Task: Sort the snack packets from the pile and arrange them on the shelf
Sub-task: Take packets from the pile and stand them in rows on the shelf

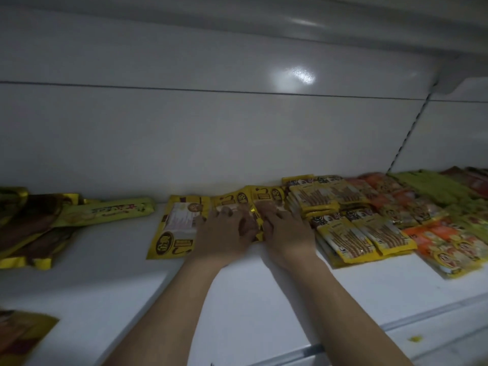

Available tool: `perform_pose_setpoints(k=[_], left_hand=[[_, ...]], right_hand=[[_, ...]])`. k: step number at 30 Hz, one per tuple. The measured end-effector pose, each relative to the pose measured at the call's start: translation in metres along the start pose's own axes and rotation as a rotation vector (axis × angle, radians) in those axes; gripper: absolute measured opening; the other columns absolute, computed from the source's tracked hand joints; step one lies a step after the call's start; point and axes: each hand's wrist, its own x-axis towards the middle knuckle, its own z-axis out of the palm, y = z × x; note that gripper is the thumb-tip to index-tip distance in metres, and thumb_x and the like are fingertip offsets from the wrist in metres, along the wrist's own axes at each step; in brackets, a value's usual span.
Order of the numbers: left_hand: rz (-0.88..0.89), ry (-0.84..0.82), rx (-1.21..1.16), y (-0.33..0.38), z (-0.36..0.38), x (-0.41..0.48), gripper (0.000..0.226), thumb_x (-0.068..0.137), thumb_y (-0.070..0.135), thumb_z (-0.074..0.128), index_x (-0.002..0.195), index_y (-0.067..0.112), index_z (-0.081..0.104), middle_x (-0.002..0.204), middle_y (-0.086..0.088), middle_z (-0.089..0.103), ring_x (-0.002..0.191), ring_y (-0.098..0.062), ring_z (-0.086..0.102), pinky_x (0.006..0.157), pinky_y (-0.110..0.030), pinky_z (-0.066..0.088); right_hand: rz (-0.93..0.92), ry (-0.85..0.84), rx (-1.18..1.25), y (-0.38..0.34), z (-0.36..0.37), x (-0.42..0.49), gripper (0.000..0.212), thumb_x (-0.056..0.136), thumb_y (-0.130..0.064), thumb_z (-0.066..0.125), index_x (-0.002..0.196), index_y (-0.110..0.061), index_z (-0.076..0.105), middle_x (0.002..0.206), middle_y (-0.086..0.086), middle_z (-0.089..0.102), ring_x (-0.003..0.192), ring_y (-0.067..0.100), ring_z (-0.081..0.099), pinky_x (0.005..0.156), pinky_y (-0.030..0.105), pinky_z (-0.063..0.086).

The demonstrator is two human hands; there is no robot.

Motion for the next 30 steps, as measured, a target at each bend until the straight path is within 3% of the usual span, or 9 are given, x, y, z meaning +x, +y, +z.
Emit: perform_pose_setpoints(k=[9,12,17,19,23,27,30], left_hand=[[0.026,0.009,0.009,-0.004,-0.002,-0.006,0.051,0.097,0.054,0.039,0.144,0.038,0.035,0.147,-0.003,0.042,0.137,-0.028,0.033,0.109,-0.051,0.025],[-0.021,0.075,-0.004,-0.009,-0.008,-0.013,0.052,0.097,0.057,0.033,0.145,0.038,0.037,0.148,0.0,0.042,0.137,-0.026,0.034,0.107,-0.046,0.026],[-0.193,0.154,0.034,-0.024,-0.022,-0.026,0.046,0.101,0.049,0.038,0.145,0.037,0.039,0.153,0.005,0.037,0.142,-0.021,0.029,0.112,-0.044,0.02],[-0.254,0.16,0.029,-0.031,-0.028,-0.03,0.046,0.098,0.052,0.043,0.141,0.038,0.042,0.151,0.007,0.038,0.14,-0.021,0.031,0.109,-0.043,0.022],[-0.325,0.066,-0.022,-0.038,-0.036,-0.042,0.054,0.088,0.064,0.048,0.139,0.046,0.041,0.154,0.01,0.033,0.141,-0.021,0.029,0.109,-0.047,0.025],[-0.334,-0.05,-0.023,-0.043,-0.037,-0.059,0.063,0.085,0.072,0.046,0.142,0.048,0.038,0.157,0.011,0.03,0.141,-0.021,0.03,0.109,-0.046,0.026],[-0.314,-0.103,0.03,-0.053,-0.037,-0.068,0.074,0.081,0.077,0.048,0.147,0.047,0.032,0.158,0.012,0.026,0.142,-0.02,0.028,0.111,-0.042,0.025]], right_hand=[[-0.01,0.018,0.022,0.002,0.006,0.0,0.049,0.103,-0.041,0.025,0.151,-0.036,0.03,0.156,-0.001,0.034,0.143,0.028,0.026,0.113,0.04,0.02],[-0.061,0.09,0.038,-0.003,0.005,0.0,0.063,0.091,-0.046,0.011,0.147,-0.033,0.038,0.152,-0.002,0.039,0.14,0.026,0.031,0.116,0.042,0.017],[-0.17,0.218,0.149,-0.015,0.006,-0.002,0.048,0.093,-0.04,0.03,0.128,-0.025,0.06,0.13,0.002,0.059,0.125,0.03,0.048,0.104,0.044,0.03],[-0.212,0.256,0.187,-0.022,0.006,-0.005,0.05,0.091,-0.04,0.028,0.122,-0.024,0.064,0.122,0.002,0.063,0.119,0.03,0.053,0.1,0.042,0.029],[-0.313,0.106,0.215,-0.034,-0.006,-0.004,0.056,0.088,-0.039,0.025,0.129,-0.022,0.059,0.136,0.002,0.054,0.13,0.028,0.042,0.107,0.042,0.023],[-0.448,0.042,0.164,-0.056,-0.017,0.006,0.049,0.091,-0.026,0.04,0.138,-0.022,0.051,0.143,0.004,0.047,0.136,0.028,0.036,0.111,0.041,0.021],[-0.593,-0.014,0.007,-0.077,-0.024,0.02,0.061,0.089,-0.018,0.058,0.146,-0.029,0.041,0.145,0.007,0.044,0.137,0.029,0.033,0.114,0.044,0.019]])
